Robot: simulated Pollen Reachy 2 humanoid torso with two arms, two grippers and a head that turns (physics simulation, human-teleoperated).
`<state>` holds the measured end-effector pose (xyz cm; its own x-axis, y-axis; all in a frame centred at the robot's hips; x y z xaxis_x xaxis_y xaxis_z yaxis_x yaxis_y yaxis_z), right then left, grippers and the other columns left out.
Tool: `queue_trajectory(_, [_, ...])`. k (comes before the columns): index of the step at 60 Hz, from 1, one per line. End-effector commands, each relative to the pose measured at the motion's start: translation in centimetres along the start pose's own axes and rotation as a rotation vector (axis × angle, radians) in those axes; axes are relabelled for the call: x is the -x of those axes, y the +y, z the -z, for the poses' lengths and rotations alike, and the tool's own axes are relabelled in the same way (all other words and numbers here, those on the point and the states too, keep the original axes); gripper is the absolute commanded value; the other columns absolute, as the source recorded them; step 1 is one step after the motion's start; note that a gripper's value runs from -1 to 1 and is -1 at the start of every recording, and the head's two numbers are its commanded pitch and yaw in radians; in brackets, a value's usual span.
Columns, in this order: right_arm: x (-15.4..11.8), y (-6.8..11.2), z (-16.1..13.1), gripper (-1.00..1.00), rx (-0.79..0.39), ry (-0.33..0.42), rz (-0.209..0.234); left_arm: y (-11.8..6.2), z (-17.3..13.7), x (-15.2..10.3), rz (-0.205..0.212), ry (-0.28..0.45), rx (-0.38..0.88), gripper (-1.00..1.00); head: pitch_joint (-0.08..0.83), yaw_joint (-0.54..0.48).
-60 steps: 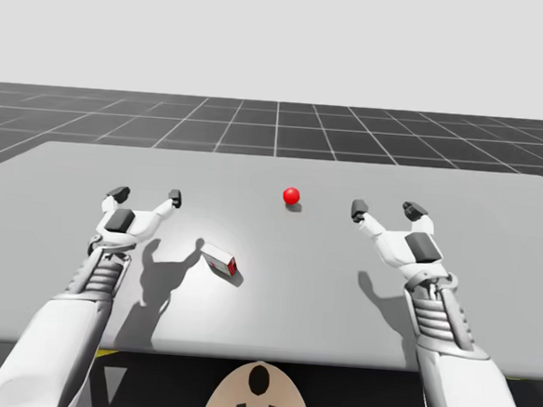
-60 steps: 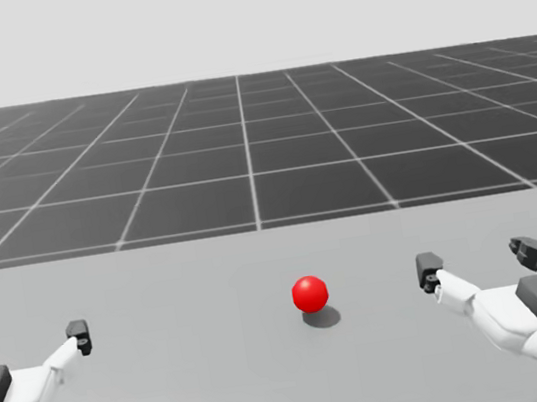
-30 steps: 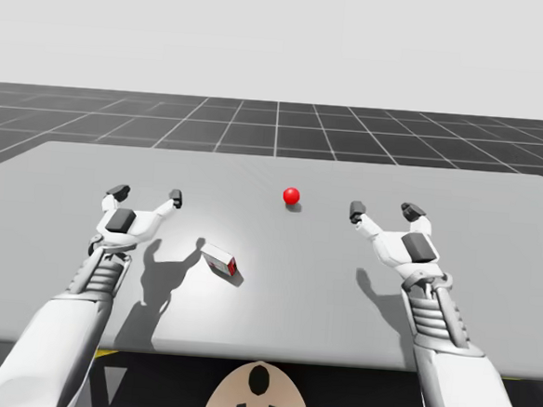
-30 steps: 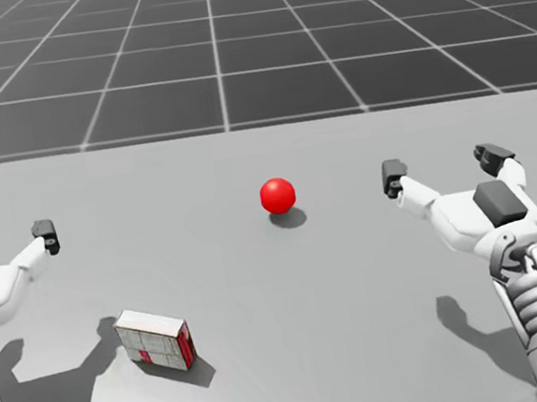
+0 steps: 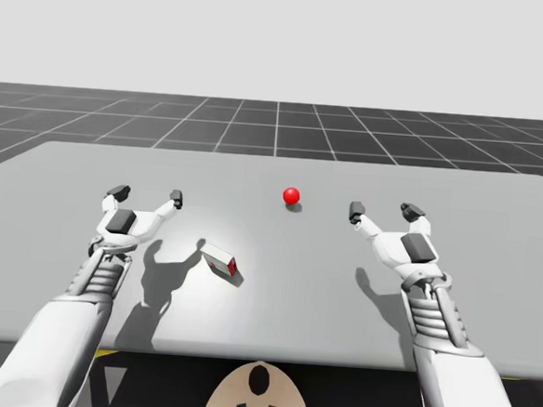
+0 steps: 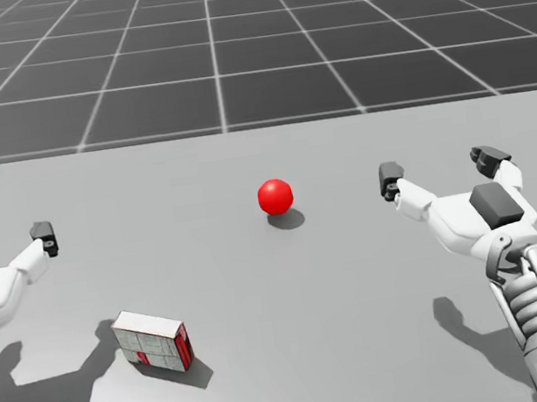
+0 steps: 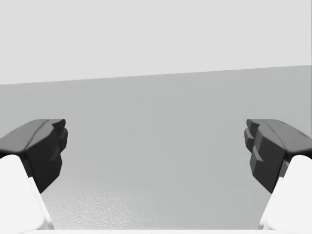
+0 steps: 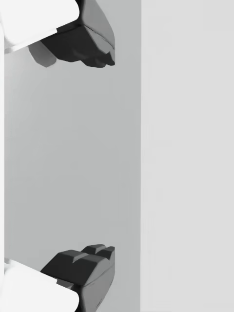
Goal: Watch the red light. When it turns green, pick up the object.
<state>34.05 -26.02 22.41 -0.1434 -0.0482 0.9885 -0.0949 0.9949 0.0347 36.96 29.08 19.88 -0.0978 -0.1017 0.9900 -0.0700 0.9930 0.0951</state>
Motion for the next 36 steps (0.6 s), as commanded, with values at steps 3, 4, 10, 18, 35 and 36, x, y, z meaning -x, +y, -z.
queue_trajectory(3, [0.04,0.05,0.03,-1.00,-0.001,0.001,-0.002,-0.01,-0.03,0.00,0.001,0.001,0.002,-1.00,0.457,-0.07])
queue_trajectory(4, [0.04,0.06,0.03,-1.00,-0.002,0.001,-0.003,-0.01,-0.03,0.00,0.002,0.001,0.002,-1.00,0.457,-0.07])
queue_trajectory(10, [0.02,0.08,0.05,-1.00,-0.002,0.001,-0.003,-0.04,0.00,0.03,0.003,0.002,0.003,-1.00,0.456,-0.07])
queue_trajectory(18, [0.01,0.09,0.04,-1.00,-0.003,0.001,-0.004,-0.09,0.01,0.08,0.005,0.003,0.004,-1.00,0.456,-0.07])
queue_trajectory(35, [-0.03,0.06,0.01,-1.00,-0.002,0.001,-0.006,-0.22,0.04,0.15,0.012,0.003,0.005,-1.00,0.454,-0.07])
queue_trajectory(36, [-0.02,0.06,0.01,-1.00,-0.002,0.001,-0.006,-0.22,0.04,0.17,0.013,0.004,0.005,-1.00,0.453,-0.07])
